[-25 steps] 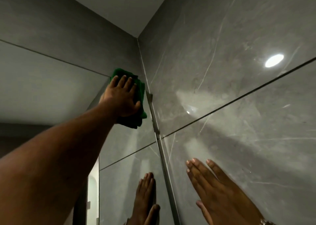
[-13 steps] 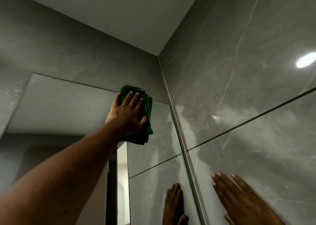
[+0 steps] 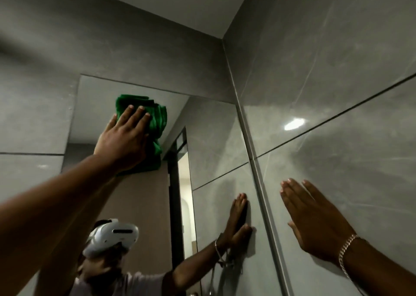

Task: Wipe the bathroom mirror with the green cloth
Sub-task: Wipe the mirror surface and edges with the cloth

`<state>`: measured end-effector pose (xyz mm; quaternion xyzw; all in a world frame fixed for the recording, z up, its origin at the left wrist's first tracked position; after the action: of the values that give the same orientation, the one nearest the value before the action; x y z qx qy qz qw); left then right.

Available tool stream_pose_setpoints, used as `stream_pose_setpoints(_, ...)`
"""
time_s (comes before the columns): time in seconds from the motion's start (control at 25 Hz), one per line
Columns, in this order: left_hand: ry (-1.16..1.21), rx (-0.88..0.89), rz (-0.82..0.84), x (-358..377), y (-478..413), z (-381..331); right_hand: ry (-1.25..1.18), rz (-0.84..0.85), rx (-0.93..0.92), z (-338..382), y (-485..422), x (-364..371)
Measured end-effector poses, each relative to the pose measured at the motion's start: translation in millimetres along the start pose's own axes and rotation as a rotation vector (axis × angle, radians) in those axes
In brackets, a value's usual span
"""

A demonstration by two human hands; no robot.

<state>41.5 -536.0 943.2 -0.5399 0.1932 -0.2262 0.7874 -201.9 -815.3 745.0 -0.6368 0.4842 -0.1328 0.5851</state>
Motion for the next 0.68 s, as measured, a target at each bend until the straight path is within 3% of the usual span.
stream_pose_setpoints(0.12,0.119,0.011,0.001,-16.3,50.7,-5.7,-0.385,0.0,0.108,19.7,-2.6,-17.1)
stream_pose_setpoints(0.28,0.303,-0.032,0.1,-39.5,145.9,-27.7,-1.274,0.01,0.288,123.9,20.6,-55.0)
stream_pose_setpoints(0.4,0.37,-0.056,0.16,-62.3,232.6,-46.2,-1.96,0.417,0.474,244.8,54.4,-77.2)
stream_pose_setpoints(0.44,0.396,-0.049,0.194,-73.5,259.2,-50.9,-2.189,0.497,0.501,282.6,67.9,-87.1)
stream_pose_setpoints(0.52,0.421,-0.034,0.305,-98.7,316.8,-48.2,-2.571,0.502,0.573,345.2,99.7,-108.2)
stream_pose_setpoints(0.6,0.518,-0.124,0.429,-131.0,384.1,-27.7,-2.72,0.572,0.689,401.7,147.4,-127.3)
stream_pose_setpoints(0.68,0.702,-0.369,0.5,-165.1,449.4,5.2,-2.731,0.756,0.777,456.3,201.9,-142.1)
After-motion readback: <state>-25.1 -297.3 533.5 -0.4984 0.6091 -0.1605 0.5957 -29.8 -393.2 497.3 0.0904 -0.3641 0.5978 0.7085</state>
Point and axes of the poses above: each hand's wrist, its own y-axis away from the middle knuckle, its own x-axis out of the palm, z = x × y, the point moved 5 cm from there along -y, towards the middle knuckle, and after that the axes turned 10 degrees about -y, right-handed, at the moved point
